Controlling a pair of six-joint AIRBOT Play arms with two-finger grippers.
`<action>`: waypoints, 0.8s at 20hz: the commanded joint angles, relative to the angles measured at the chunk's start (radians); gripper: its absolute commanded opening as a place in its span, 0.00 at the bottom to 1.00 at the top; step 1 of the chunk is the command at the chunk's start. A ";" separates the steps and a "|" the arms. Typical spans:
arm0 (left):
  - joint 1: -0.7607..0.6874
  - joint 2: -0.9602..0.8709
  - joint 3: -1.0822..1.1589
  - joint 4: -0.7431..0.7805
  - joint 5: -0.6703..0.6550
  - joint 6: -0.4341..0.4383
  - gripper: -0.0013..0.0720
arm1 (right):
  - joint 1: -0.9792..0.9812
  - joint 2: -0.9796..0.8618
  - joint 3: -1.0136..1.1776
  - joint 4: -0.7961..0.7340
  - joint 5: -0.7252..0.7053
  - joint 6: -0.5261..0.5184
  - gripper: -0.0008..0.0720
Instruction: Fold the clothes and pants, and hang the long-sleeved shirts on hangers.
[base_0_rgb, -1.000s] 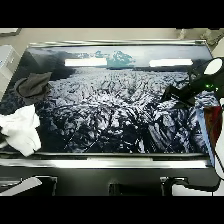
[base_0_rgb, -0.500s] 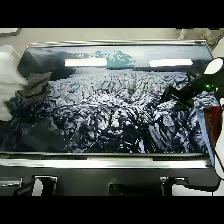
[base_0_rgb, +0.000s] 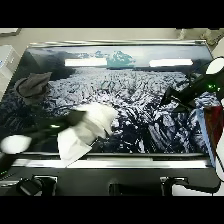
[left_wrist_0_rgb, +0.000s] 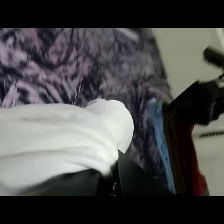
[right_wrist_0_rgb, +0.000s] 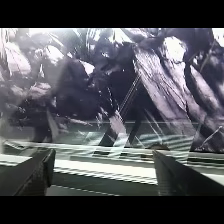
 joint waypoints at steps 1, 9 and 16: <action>-0.279 -0.375 0.055 -0.099 0.141 -0.001 0.04 | 0.000 0.034 0.000 -0.008 -0.002 -0.014 0.94; 0.148 -0.533 0.530 0.161 -0.513 0.049 0.99 | 0.089 0.068 -0.131 -0.024 -0.033 -0.061 0.96; 0.817 -0.336 0.304 0.584 -0.995 0.027 0.99 | 0.357 0.093 -0.663 -0.020 -0.282 -0.113 0.99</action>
